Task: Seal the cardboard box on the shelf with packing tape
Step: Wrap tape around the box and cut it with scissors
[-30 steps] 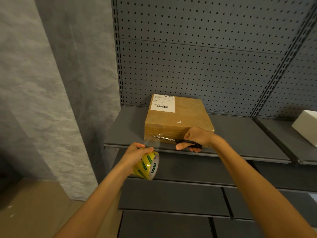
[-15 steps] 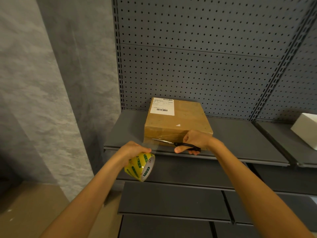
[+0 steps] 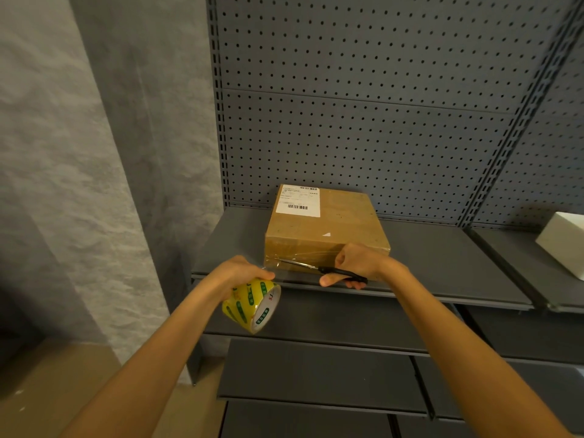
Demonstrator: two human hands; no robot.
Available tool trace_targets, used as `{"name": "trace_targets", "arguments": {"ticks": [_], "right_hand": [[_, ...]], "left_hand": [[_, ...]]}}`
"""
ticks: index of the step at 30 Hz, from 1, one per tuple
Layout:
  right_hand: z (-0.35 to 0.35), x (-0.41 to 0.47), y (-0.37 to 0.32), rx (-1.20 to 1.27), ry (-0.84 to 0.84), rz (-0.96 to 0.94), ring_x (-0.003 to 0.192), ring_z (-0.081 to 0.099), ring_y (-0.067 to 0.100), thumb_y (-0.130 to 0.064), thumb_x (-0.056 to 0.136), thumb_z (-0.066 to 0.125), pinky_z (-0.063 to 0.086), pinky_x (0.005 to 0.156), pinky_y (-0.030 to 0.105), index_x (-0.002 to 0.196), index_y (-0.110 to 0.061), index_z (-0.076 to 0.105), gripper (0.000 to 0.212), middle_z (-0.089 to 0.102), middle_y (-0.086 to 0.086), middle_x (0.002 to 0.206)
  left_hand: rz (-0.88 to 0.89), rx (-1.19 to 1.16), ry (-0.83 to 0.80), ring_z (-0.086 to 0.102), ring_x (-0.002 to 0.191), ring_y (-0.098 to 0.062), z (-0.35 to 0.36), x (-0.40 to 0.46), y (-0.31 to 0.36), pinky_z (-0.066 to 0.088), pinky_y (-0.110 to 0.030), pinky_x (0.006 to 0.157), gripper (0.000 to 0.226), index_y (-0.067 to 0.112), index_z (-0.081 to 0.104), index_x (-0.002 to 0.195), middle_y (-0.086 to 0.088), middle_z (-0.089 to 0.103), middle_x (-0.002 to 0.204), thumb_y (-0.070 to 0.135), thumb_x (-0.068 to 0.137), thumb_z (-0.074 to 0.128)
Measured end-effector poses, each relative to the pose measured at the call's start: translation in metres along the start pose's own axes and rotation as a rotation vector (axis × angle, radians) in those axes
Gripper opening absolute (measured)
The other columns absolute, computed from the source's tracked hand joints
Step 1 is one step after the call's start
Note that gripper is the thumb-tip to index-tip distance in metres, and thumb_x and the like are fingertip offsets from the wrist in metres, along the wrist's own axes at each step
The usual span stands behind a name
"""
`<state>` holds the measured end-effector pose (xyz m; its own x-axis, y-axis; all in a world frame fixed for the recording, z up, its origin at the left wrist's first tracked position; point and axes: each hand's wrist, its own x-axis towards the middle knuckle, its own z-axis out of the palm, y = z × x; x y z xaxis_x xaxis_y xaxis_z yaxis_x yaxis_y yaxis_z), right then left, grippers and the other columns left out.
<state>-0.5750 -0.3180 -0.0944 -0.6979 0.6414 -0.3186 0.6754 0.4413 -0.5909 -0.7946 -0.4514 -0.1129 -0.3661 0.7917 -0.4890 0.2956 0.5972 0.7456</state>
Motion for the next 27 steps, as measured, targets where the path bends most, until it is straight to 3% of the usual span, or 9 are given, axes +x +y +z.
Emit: {"name": "trace_targets", "arguments": {"ticks": [9,13,18,24,27], "right_hand": [[0.0,0.001,-0.001,-0.009,0.02,0.003,0.04,0.05,0.013,-0.052,0.061,0.08,0.042,0.044,0.021,0.06,-0.006,0.058,0.051,0.06,0.009,0.055],[0.005,-0.001,0.005,-0.048,0.002,0.034,0.037,0.048,0.013,-0.056,0.055,0.079,0.043,0.044,0.024,0.055,-0.006,0.055,0.056,0.058,0.009,0.052],[0.01,-0.001,0.008,-0.037,0.001,0.029,0.041,0.05,0.016,-0.063,0.046,0.076,0.043,0.044,0.024,0.064,0.0,0.059,0.067,0.06,0.013,0.059],[0.003,-0.011,0.007,-0.045,-0.028,0.039,0.044,0.05,0.014,-0.062,0.049,0.076,0.044,0.048,0.022,0.062,-0.011,0.052,0.059,0.059,0.009,0.059],[-0.001,-0.019,0.011,-0.031,-0.055,0.064,0.046,0.049,0.012,-0.054,0.062,0.077,0.044,0.048,0.02,0.065,-0.012,0.049,0.051,0.057,0.009,0.062]], "left_hand": [[0.0,0.124,0.018,0.064,0.091,-0.026,-0.009,0.003,0.0,0.052,-0.036,0.081,0.044,0.005,0.062,0.106,-0.013,0.067,0.098,0.035,0.076,0.076],[-0.01,0.112,0.019,0.065,0.083,-0.025,-0.013,-0.001,-0.005,0.052,-0.033,0.074,0.036,0.005,0.065,0.097,-0.013,0.068,0.09,0.033,0.078,0.075],[0.007,0.095,0.003,0.064,0.074,-0.02,-0.008,-0.003,-0.009,0.049,-0.028,0.066,0.026,0.009,0.066,0.085,-0.008,0.067,0.079,0.033,0.08,0.072],[0.056,-0.028,0.023,0.063,0.071,-0.019,0.004,-0.003,-0.015,0.05,-0.03,0.069,0.021,0.009,0.065,0.081,-0.008,0.067,0.077,0.028,0.08,0.074],[0.087,-0.079,0.026,0.063,0.067,-0.018,0.008,-0.004,-0.02,0.05,-0.027,0.066,0.02,0.011,0.062,0.074,-0.007,0.066,0.073,0.026,0.08,0.073]]}}
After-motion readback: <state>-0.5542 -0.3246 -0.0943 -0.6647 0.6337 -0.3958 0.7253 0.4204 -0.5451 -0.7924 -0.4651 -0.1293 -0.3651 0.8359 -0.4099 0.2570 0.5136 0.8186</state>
